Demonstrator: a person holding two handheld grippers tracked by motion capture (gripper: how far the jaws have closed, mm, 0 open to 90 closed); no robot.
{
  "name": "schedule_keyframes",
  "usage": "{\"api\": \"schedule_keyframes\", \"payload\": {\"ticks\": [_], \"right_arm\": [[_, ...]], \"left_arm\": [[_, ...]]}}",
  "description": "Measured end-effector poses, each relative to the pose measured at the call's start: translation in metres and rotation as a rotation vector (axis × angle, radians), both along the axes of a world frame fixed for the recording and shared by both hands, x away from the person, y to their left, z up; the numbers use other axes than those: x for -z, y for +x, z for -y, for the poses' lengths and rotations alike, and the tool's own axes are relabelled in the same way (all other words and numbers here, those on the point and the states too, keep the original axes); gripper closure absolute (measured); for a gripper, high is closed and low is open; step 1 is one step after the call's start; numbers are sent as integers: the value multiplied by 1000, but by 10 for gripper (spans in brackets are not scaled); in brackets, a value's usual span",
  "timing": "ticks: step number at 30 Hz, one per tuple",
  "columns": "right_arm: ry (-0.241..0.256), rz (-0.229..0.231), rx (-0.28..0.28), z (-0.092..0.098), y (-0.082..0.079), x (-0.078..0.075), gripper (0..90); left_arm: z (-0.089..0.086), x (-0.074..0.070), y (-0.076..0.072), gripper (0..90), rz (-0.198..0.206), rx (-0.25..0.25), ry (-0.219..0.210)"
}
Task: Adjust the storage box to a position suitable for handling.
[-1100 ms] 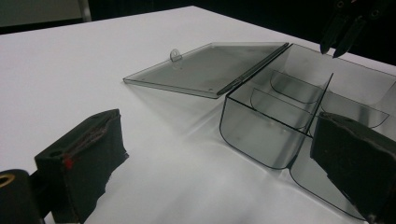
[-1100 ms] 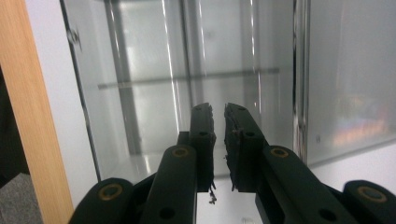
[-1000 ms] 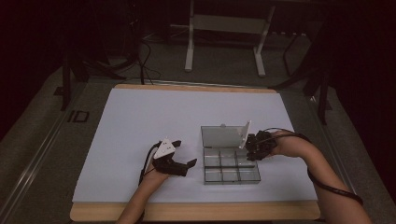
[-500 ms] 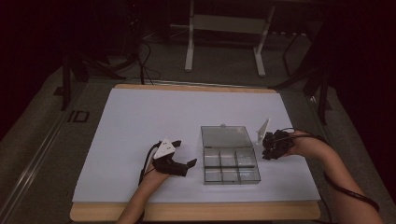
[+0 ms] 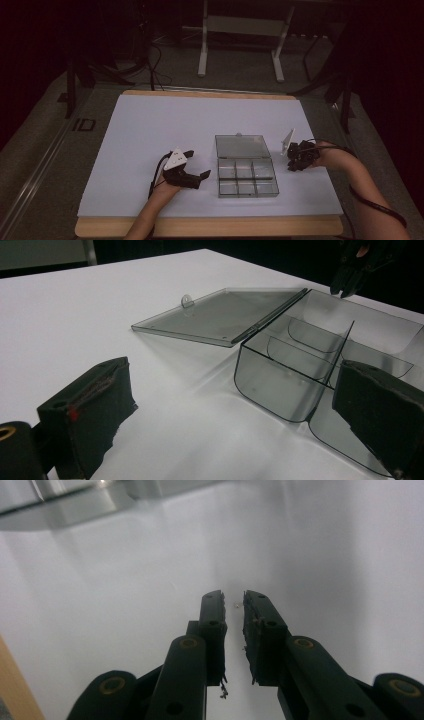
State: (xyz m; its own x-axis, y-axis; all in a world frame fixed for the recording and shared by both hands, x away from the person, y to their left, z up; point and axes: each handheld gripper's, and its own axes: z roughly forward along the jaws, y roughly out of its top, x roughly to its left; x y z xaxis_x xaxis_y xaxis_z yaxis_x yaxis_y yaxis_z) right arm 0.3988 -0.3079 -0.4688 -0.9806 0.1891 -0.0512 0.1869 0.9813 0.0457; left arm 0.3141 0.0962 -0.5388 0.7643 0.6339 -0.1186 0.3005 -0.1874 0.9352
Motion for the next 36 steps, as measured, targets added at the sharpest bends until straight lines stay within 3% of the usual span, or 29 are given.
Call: {"api": "schedule_keyframes", "payload": {"ticks": [15,36], "right_arm": [[-20,-6,33,15,9,16,793],[-41,-31,37,15,11,26,831]], "left_arm": [[0,0,0,36,2,0,-2],[0,0,0,35,1,-2,-4]]}}
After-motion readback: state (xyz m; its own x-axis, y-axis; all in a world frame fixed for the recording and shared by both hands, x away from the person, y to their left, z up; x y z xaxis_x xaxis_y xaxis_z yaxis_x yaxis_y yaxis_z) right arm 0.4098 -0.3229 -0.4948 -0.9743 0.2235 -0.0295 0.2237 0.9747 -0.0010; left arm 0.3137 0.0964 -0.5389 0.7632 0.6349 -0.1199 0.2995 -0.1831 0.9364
